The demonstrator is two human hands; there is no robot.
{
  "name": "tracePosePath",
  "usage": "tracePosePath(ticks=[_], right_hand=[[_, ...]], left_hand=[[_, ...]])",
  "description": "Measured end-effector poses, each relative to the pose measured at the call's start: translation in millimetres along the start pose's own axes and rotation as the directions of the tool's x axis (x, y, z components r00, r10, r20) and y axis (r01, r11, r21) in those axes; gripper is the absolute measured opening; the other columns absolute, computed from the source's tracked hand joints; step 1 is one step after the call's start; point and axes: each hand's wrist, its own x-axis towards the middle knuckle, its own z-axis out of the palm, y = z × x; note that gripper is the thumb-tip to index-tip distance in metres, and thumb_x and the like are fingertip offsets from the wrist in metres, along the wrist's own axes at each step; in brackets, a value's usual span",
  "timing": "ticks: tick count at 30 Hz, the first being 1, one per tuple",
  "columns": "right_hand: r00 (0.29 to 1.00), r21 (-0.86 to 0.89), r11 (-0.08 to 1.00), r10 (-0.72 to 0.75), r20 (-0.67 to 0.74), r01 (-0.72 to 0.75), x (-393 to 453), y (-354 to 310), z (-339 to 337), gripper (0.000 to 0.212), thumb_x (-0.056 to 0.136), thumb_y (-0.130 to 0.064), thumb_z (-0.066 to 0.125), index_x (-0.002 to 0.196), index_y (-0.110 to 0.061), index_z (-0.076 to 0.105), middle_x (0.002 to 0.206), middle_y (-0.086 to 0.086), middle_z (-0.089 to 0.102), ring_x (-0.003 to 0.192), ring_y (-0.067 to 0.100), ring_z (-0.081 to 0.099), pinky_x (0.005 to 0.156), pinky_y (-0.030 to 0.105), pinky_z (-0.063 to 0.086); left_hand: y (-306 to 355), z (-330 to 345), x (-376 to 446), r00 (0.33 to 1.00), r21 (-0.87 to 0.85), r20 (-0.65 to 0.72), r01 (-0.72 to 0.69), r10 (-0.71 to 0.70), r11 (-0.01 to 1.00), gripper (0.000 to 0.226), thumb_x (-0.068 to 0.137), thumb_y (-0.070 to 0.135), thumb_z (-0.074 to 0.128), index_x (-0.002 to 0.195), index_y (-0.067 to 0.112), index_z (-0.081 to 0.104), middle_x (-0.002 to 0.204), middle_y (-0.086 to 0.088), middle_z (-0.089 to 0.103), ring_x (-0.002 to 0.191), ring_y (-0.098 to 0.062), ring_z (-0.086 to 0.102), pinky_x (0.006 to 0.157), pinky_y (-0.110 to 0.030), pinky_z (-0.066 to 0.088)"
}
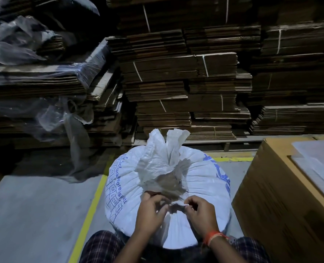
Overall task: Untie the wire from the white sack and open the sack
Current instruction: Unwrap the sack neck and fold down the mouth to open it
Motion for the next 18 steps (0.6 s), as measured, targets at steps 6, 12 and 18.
tracePosePath(ticks=[6, 12, 18], right_hand=[[0.999, -0.034, 0.999, -0.021, -0.032, 0.02, 1.2, 11.1, 3.0, 0.024, 0.078, -0.006, 0.071, 0.071, -0.029, 0.068, 0.071, -0.013, 0.07, 0.074, 0.003, 0.064, 0.067, 0.019, 0.051], [0.999, -0.037, 0.999, -0.021, -0.033, 0.02, 2.7, 11.2, 10.4, 0.026, 0.077, -0.004, 0.072, 0.07, -0.028, 0.069, 0.072, -0.013, 0.07, 0.075, 0.005, 0.065, 0.064, 0.009, 0.045], [0.999, -0.037, 0.999, -0.029, -0.035, 0.028, 5.2, 13.4, 10.6, 0.025, 0.077, -0.004, 0.072, 0.07, -0.028, 0.069, 0.071, -0.013, 0.07, 0.077, 0.004, 0.065, 0.063, 0.01, 0.045]], left_hand=[[6.8, -53.2, -17.5, 0.94, -0.28, -0.296, 0.086, -0.171, 0.956, 0.038, 0.074, -0.005, 0.077, 0.08, 0.033, 0.074, 0.103, 0.003, 0.069, 0.088, -0.008, 0.067, 0.079, -0.026, 0.055], [67.1, -107.3, 22.1, 0.903, -0.229, -0.42, -0.2, 0.088, 0.953, 0.026, 0.082, 0.031, 0.079, 0.107, 0.036, 0.071, 0.124, 0.011, 0.055, 0.12, 0.0, 0.055, 0.096, -0.017, 0.044], [71.8, -105.2, 80.3, 0.964, 0.022, -0.184, -0.191, 0.192, 0.981, 0.035, 0.085, 0.022, 0.079, 0.115, 0.04, 0.075, 0.135, 0.005, 0.049, 0.128, -0.006, 0.048, 0.1, -0.022, 0.04]])
